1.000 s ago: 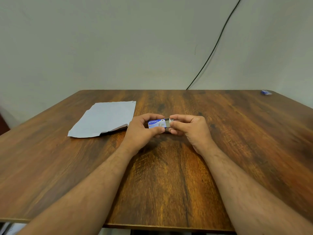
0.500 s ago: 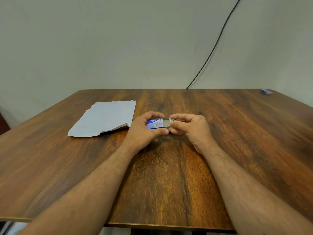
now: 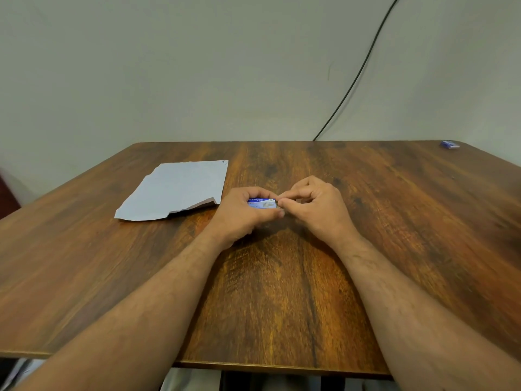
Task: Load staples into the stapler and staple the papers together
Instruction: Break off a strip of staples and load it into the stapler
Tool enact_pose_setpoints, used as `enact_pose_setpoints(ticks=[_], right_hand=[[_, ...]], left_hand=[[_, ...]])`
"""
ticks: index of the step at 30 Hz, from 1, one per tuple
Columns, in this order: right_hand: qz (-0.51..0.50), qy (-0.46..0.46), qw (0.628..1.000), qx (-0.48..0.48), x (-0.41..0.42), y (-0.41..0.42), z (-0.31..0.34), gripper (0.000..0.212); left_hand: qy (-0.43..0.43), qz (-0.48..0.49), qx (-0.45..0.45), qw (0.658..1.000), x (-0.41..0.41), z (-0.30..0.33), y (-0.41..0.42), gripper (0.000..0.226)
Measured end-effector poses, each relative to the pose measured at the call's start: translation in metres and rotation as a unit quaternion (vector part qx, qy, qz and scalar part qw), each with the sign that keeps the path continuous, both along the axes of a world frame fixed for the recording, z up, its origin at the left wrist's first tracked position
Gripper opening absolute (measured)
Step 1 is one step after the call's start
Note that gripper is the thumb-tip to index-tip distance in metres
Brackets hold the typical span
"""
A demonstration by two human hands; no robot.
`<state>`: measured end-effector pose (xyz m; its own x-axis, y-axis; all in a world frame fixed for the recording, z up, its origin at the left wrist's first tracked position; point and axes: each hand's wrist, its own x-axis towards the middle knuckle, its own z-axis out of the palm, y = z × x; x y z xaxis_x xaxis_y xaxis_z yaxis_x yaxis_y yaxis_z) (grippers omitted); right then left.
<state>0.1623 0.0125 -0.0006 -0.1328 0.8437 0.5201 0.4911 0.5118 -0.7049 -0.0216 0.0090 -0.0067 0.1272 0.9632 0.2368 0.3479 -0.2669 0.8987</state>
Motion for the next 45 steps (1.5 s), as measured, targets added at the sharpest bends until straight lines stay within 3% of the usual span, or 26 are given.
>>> enact_pose_setpoints(ticks=[6,11,19,27,33,36,38,42,45], right_hand=[[0.001,0.101,0.993,-0.069,0.0001,-0.0005,0.0030,0.017],[0.087,0.205,0.956,-0.193,-0.0012,-0.0044,0.0063,0.024],[0.069,0.257,0.939,-0.218,0.0000,-0.0002,0.0067,0.015],[0.025,0.213,0.955,-0.204,0.0033,0.0004,0.0053,0.014],[0.018,0.170,0.976,-0.132,0.0000,-0.0032,0.0034,0.032],[0.030,0.158,0.980,-0.117,0.0013,-0.0056,0.0042,0.030],[0.033,0.131,0.986,-0.101,0.0005,-0.0066,0.0033,0.029],[0.013,0.002,1.000,0.018,-0.0003,-0.0057,0.0003,0.035],[0.017,-0.031,0.999,0.036,0.0012,-0.0069,0.0003,0.038]], left_hand=[[-0.046,-0.013,-0.004,0.999,-0.0033,0.0005,-0.0005,0.024],[-0.066,-0.027,0.000,0.997,-0.0049,0.0009,-0.0013,0.025],[-0.074,-0.035,-0.005,0.997,-0.0046,0.0006,-0.0011,0.030],[-0.079,-0.028,-0.012,0.996,-0.0054,0.0000,-0.0009,0.030],[-0.082,-0.029,-0.014,0.996,-0.0058,-0.0001,0.0008,0.027],[-0.086,-0.036,-0.019,0.995,-0.0064,-0.0004,0.0003,0.027],[-0.089,-0.040,-0.019,0.995,-0.0067,-0.0002,-0.0003,0.027],[-0.087,-0.029,-0.024,0.995,-0.0048,0.0017,-0.0019,0.024],[-0.088,-0.025,-0.024,0.996,-0.0046,0.0016,-0.0021,0.023]])
